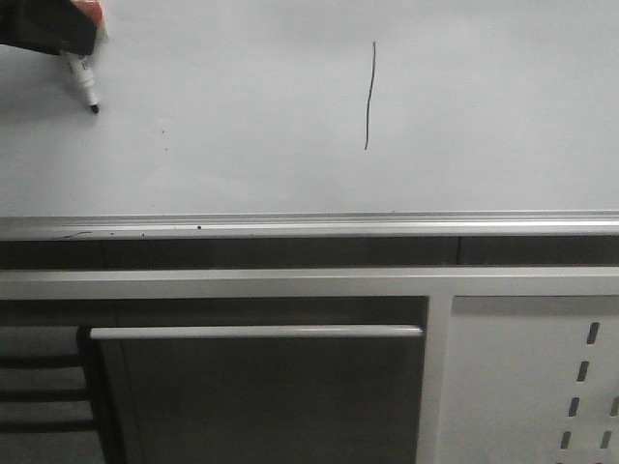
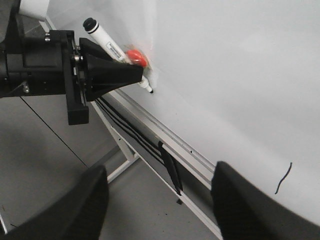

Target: Write number 1 on whiteboard

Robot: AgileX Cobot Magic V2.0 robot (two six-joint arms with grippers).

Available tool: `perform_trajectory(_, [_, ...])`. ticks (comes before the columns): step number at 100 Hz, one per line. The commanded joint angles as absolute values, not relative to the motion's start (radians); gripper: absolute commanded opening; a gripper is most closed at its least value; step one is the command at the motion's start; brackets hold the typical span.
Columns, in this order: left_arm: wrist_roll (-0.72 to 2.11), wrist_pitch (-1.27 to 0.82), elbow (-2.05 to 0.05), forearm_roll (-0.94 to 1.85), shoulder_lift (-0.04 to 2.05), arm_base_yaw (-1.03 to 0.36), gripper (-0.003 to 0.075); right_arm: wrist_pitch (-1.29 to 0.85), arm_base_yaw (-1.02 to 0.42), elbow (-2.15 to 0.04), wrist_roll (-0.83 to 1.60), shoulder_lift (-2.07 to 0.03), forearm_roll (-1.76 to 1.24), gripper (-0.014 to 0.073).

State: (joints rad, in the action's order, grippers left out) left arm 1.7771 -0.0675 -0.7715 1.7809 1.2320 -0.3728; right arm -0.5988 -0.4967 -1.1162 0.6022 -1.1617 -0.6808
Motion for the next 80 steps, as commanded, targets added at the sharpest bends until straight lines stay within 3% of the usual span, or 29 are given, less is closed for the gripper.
perform_trajectory(1, [1.764, 0.016, -0.825, 1.857, 1.232, -0.365, 0.0106, -0.541, -0.488, -1.152, 0.606, -1.135, -0.707, 0.0405])
perform_trajectory(80, [1.764, 0.012, -0.825, 1.857, 1.194, -0.365, 0.0107, -0.541, -0.488, -1.152, 0.606, -1.135, -0.707, 0.0405])
